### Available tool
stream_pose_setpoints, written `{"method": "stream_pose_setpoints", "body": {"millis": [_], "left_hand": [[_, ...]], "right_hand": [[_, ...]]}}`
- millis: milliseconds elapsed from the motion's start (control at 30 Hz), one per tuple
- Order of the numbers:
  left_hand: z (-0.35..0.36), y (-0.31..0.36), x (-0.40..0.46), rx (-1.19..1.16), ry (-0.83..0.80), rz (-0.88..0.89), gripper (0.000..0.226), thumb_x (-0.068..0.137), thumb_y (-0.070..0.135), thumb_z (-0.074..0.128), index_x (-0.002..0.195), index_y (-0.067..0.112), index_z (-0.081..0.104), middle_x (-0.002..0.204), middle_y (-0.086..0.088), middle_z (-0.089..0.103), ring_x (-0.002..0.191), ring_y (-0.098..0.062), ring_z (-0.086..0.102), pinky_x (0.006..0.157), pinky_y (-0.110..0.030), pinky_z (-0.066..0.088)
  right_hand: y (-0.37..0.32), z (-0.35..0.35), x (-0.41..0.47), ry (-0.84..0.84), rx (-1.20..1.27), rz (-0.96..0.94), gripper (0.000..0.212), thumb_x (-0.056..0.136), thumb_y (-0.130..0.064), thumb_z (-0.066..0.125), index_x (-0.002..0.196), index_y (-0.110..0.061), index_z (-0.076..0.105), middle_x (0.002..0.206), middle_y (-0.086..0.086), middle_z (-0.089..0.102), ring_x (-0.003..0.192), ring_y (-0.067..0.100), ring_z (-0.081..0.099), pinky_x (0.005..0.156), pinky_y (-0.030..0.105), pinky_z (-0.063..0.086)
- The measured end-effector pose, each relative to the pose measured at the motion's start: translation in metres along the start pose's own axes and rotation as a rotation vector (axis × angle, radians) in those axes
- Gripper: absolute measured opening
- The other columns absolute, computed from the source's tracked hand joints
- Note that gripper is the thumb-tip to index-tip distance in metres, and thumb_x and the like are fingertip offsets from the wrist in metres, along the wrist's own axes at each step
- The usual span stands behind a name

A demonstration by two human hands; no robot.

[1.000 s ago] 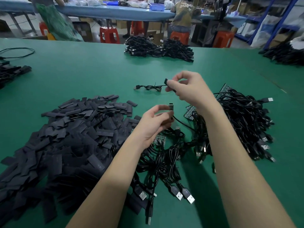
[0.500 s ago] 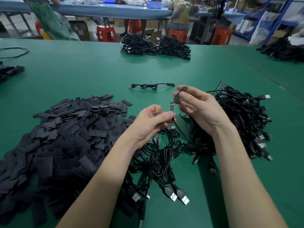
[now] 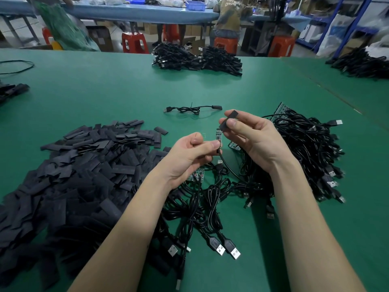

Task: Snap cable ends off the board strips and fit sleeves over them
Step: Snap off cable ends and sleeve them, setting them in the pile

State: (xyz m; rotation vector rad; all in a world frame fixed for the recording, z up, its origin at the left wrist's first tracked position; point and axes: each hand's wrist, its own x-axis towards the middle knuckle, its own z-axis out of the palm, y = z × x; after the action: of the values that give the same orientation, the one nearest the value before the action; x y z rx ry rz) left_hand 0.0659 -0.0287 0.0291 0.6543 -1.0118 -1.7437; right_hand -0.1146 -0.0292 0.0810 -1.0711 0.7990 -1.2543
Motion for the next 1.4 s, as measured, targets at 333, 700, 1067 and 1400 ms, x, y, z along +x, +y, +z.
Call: {"method": "stream_pose_setpoints", "body": {"millis": [333, 700, 1067, 1400], "left_hand": [[0.0002, 0.0012, -0.0012, -0.014, -0.019, -0.006, 0.045, 0.082, 0.008, 0.073, 0.071, 0.023, 0.032, 0.077, 0.0, 0.069, 0.076, -0.011, 0.065, 0.058, -0.017, 0.047], [0.0045, 0.0046, -0.0045, -0.013, -0.03, -0.008, 0.044, 0.084, 0.007, 0.069, 0.072, 0.022, 0.028, 0.07, 0.004, 0.067, 0.067, -0.007, 0.063, 0.058, -0.016, 0.044], [0.0021, 0.0051, -0.0045, -0.024, -0.033, -0.019, 0.045, 0.083, 0.007, 0.071, 0.071, 0.022, 0.03, 0.076, -0.001, 0.068, 0.068, -0.008, 0.061, 0.057, -0.017, 0.046], [0.0015, 0.0044, -0.0037, -0.007, -0.052, -0.026, 0.045, 0.082, 0.006, 0.072, 0.07, 0.023, 0.031, 0.075, -0.001, 0.06, 0.071, -0.007, 0.058, 0.057, -0.017, 0.044]], "right_hand": [[-0.0011, -0.0041, -0.0003, -0.057, -0.003, -0.006, 0.027, 0.08, -0.01, 0.071, 0.107, -0.01, 0.075, 0.099, 0.009, 0.077, 0.091, 0.014, 0.073, 0.08, 0.02, 0.056], [-0.0008, -0.0047, -0.0005, -0.111, -0.035, 0.045, 0.029, 0.079, -0.008, 0.071, 0.108, -0.01, 0.074, 0.103, 0.006, 0.077, 0.086, 0.007, 0.071, 0.075, 0.017, 0.055], [-0.0023, -0.0058, -0.0026, -0.044, 0.03, 0.036, 0.021, 0.074, -0.009, 0.072, 0.09, -0.02, 0.083, 0.096, 0.002, 0.078, 0.088, 0.009, 0.073, 0.072, 0.015, 0.055], [-0.0018, -0.0052, -0.0027, -0.034, 0.014, 0.013, 0.019, 0.072, -0.009, 0.074, 0.084, -0.02, 0.083, 0.09, 0.002, 0.078, 0.084, 0.008, 0.073, 0.073, 0.014, 0.054]]}}
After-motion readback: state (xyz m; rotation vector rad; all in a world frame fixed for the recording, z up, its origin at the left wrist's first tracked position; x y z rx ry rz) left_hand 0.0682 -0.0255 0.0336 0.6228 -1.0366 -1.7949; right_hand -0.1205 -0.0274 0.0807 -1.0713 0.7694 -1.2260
